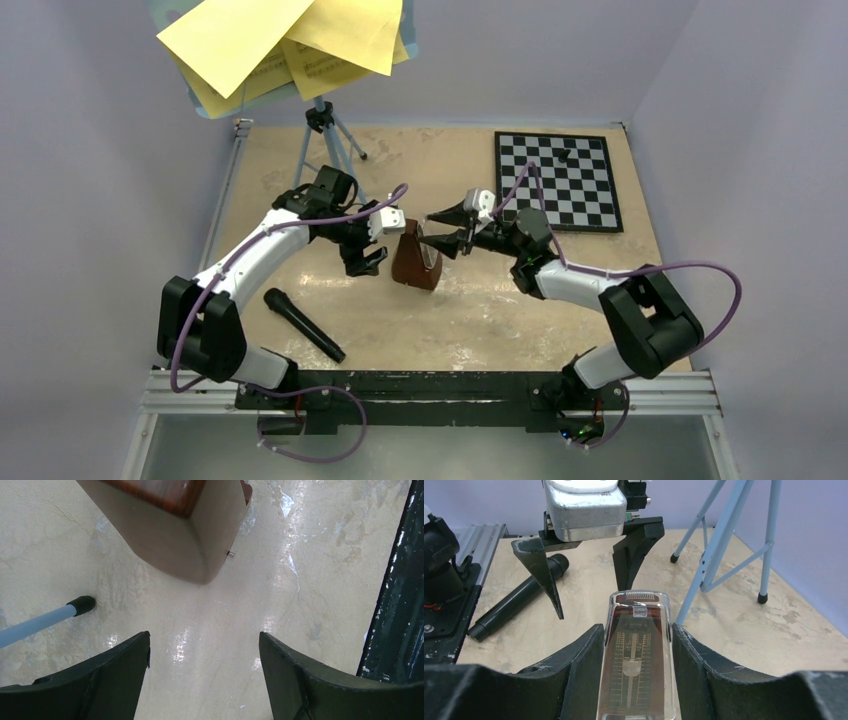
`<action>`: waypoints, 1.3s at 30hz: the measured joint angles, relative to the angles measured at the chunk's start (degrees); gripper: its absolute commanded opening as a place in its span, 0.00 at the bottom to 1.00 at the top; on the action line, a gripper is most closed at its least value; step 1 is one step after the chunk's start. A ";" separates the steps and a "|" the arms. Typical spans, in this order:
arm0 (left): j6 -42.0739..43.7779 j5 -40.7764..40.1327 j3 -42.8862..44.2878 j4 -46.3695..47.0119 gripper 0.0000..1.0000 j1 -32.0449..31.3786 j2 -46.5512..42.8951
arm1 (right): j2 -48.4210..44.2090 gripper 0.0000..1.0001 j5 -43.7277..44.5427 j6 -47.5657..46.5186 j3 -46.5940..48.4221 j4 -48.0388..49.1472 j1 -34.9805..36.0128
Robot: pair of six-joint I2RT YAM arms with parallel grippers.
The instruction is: Pack up the instrument practice props
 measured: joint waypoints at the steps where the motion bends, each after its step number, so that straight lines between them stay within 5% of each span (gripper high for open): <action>1: 0.00 0.00 0.00 0.00 0.84 0.00 0.07 | 0.11 0.00 -0.04 -0.26 0.00 -0.28 0.00; 39: -0.13 0.04 -1.18 0.09 0.85 0.00 0.22 | 4.90 0.00 0.22 -1.25 1.09 0.31 1.55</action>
